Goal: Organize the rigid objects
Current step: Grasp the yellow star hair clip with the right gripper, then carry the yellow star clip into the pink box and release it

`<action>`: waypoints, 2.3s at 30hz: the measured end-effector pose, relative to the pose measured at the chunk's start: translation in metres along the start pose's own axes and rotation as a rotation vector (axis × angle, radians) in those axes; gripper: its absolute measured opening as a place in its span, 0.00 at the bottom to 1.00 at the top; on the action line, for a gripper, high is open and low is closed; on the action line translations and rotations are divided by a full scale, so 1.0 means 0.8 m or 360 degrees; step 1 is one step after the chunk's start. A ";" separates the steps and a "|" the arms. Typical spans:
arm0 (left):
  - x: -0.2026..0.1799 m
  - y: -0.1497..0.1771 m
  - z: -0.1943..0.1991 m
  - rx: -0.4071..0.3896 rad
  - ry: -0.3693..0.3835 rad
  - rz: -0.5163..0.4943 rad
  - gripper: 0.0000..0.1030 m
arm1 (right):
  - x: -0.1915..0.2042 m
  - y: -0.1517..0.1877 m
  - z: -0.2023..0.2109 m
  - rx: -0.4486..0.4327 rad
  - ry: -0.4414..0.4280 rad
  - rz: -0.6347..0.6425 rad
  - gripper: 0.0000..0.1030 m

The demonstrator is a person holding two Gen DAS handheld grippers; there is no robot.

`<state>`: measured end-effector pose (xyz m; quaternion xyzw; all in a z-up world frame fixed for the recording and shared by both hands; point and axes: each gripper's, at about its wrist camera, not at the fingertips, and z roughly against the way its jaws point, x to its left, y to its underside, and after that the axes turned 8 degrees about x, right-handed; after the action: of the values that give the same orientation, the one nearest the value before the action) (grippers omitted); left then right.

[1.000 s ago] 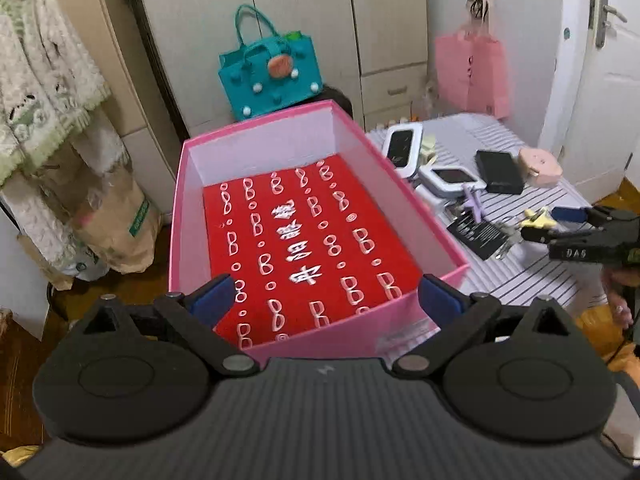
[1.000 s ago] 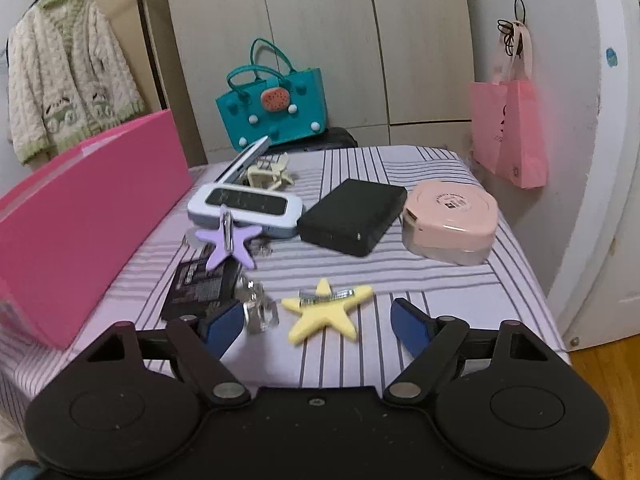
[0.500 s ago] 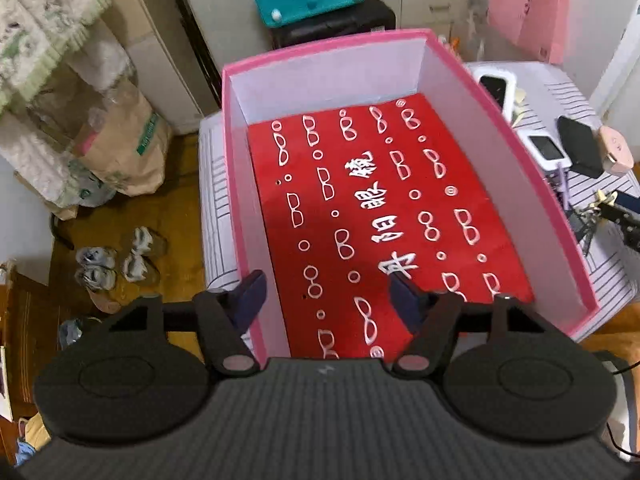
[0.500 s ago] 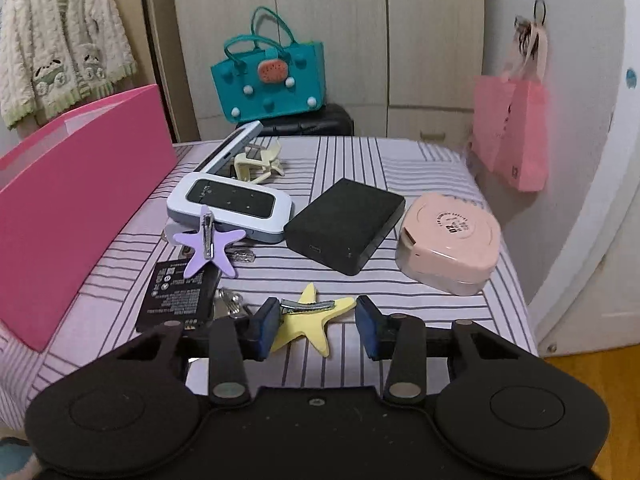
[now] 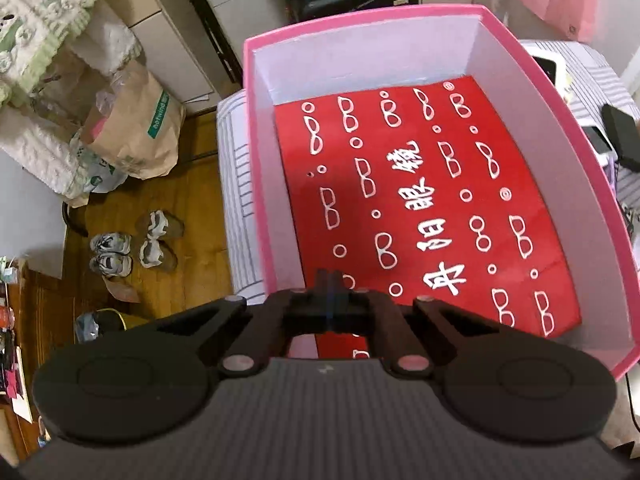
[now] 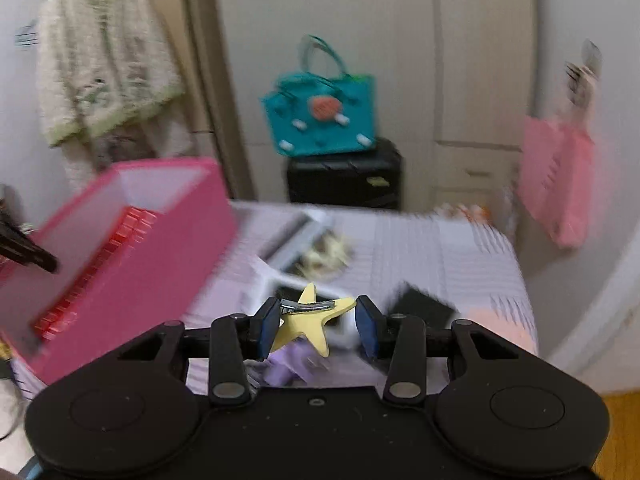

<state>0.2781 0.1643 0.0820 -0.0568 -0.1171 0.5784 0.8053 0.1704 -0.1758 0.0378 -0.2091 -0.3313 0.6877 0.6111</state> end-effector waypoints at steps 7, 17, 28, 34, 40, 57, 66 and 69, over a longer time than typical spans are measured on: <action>0.013 -0.003 0.032 0.0006 0.0097 -0.0002 0.28 | 0.068 -0.067 0.003 -0.0009 -0.0245 0.0235 0.45; 0.014 0.000 0.070 -0.0128 0.0061 -0.0055 0.75 | 0.147 -0.120 -0.033 0.0067 -0.0441 0.0466 0.45; 0.047 -0.037 -0.006 0.0100 0.0032 0.0046 0.30 | 0.164 -0.143 -0.075 0.0192 -0.0500 0.0465 0.45; 0.051 -0.035 -0.011 0.0062 0.0054 0.0156 0.03 | 0.173 -0.144 -0.094 0.0290 -0.0530 0.0496 0.45; 0.043 -0.031 -0.004 0.0104 0.0095 0.0187 0.03 | 0.191 -0.152 -0.114 0.0376 -0.0521 0.0540 0.45; 0.027 -0.025 0.005 0.0076 0.0146 0.0169 0.04 | 0.241 -0.174 -0.229 0.0617 -0.0504 0.0639 0.46; 0.027 -0.019 0.006 0.0066 0.0164 0.0169 0.05 | 0.221 -0.183 -0.199 0.0542 -0.0507 0.0570 0.53; 0.024 -0.018 0.007 0.0054 0.0154 0.0149 0.05 | 0.203 -0.184 -0.161 0.0497 -0.0519 0.0542 0.53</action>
<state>0.2955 0.1777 0.0929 -0.0765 -0.0654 0.6139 0.7830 0.3360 0.0138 0.0719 -0.0516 -0.2755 0.8477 0.4503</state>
